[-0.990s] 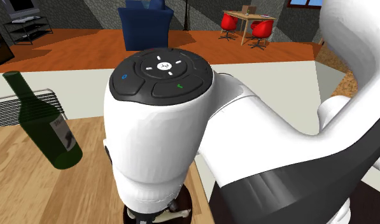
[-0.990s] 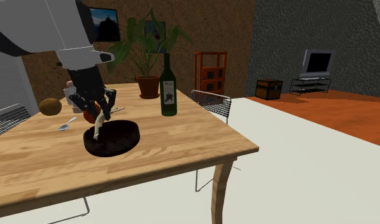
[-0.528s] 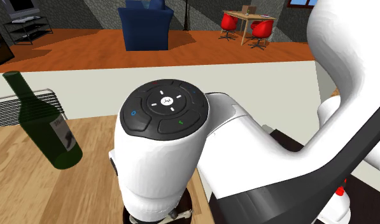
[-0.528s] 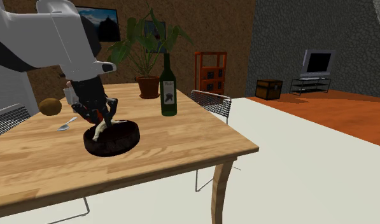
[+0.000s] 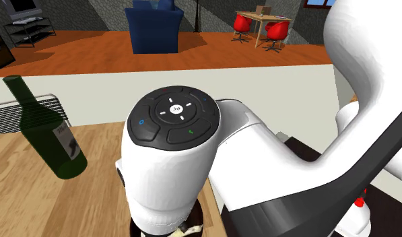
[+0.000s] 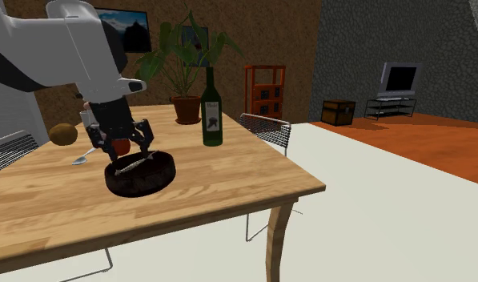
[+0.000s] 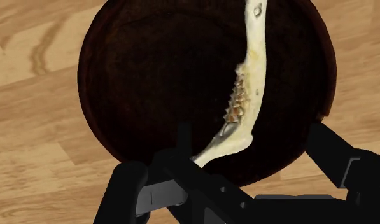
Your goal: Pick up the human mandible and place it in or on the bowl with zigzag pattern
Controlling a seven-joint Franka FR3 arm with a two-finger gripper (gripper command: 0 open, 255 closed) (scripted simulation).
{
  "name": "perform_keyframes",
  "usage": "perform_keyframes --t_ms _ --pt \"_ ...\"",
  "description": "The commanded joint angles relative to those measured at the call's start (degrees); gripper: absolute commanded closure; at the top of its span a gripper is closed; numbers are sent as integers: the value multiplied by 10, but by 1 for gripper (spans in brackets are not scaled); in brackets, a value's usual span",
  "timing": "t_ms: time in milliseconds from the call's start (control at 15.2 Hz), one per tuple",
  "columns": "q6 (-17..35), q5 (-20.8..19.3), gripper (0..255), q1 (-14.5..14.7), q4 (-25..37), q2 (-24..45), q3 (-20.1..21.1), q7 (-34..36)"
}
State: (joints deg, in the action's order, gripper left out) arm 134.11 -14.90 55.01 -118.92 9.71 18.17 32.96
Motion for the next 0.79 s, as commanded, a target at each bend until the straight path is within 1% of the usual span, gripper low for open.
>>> perform_keyframes --t_ms 0,132,396,726 --pt "0 0 0 0 0 0 0 0" --pt "0 0 0 0 0 0 0 0" --pt "-61 29 0 0 19 -46 8 -19" --pt "-61 29 0 0 19 -46 8 -19"
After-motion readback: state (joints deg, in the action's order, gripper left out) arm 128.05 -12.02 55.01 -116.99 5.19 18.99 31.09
